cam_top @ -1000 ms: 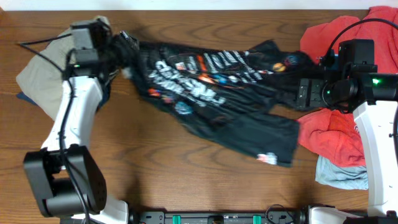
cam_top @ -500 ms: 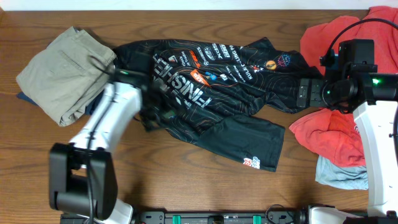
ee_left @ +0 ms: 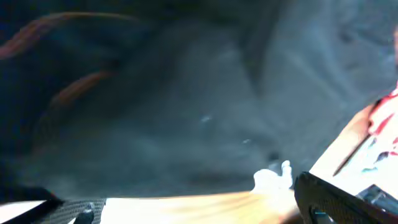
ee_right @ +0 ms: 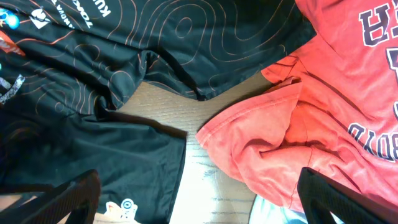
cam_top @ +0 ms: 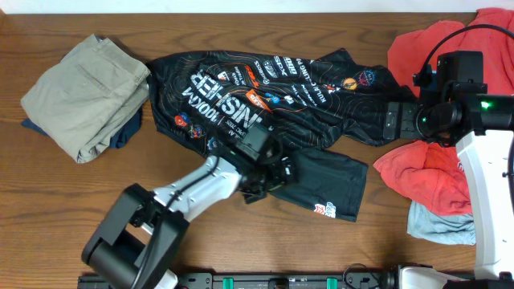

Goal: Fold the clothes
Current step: 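Pull the jersey left with the left gripper to spread it on the table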

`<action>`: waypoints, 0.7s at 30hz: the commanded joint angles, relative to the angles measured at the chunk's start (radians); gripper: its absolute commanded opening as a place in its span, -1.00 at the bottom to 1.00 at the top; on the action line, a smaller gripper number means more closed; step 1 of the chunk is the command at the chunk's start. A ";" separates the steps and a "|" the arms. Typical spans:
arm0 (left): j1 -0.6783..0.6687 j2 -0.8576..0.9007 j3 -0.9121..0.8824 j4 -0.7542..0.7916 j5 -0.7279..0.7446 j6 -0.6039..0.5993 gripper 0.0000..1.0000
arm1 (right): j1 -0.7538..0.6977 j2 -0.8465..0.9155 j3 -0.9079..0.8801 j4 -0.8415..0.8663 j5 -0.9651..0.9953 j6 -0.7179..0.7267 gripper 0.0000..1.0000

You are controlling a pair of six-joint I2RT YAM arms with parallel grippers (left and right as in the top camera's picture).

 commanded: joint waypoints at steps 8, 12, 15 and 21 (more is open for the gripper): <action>-0.032 0.042 -0.035 0.050 -0.238 -0.056 -0.42 | -0.007 -0.012 0.002 -0.006 0.005 0.013 0.99; -0.001 0.042 -0.035 0.050 -0.259 -0.056 -0.88 | -0.007 -0.012 0.002 -0.010 0.005 0.013 0.98; 0.027 0.040 -0.035 0.029 -0.258 -0.055 -0.88 | -0.008 -0.012 0.002 -0.011 0.006 0.013 0.99; 0.154 -0.032 -0.035 -0.311 -0.277 0.044 -0.88 | -0.021 -0.010 0.002 -0.031 0.053 0.013 0.99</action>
